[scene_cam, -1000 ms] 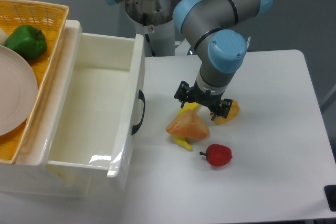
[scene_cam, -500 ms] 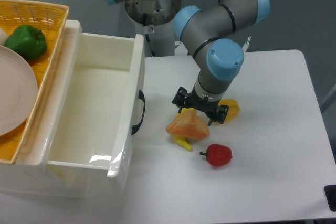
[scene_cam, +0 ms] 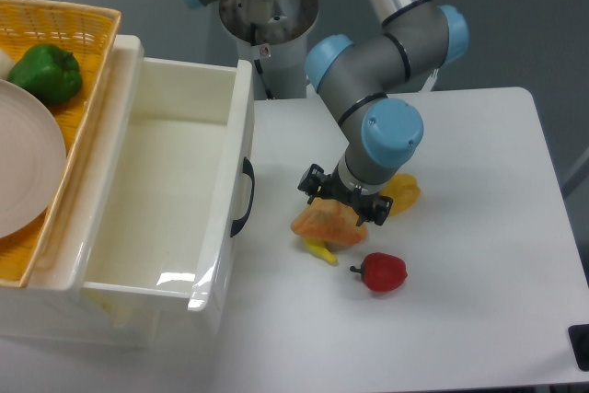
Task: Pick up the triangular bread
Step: 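Lower the gripper onto the orange triangular bread in its bag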
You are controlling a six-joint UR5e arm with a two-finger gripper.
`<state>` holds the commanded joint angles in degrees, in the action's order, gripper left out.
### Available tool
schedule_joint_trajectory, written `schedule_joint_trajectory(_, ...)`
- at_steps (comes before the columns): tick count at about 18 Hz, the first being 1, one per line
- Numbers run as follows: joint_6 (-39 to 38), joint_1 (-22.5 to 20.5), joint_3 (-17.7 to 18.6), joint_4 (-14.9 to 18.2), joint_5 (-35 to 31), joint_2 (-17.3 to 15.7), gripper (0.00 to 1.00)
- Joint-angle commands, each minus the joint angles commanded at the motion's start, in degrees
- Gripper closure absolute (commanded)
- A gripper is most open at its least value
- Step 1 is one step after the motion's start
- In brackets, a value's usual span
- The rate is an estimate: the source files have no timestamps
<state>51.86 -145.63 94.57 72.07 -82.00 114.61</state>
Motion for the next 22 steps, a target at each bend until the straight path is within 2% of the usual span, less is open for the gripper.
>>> schedule_joint_trajectory(8,-0.17,0.00,-0.35,0.00,0.17,1.05,0.00)
schedule_joint_trajectory(12,-0.18,0.00,-0.35,-1.05,0.09,1.67,0.01)
schedule_joint_trajectory(17,-0.44,0.00,-0.61,-1.14,0.09,1.76,0.18)
schedule_joint_trajectory(20,-0.62,0.00,-0.79,-1.14,0.09,1.76,0.38)
schedule_joint_trajectory(22,-1.23,0.00,-0.97,-1.14,0.09,1.76,0.40)
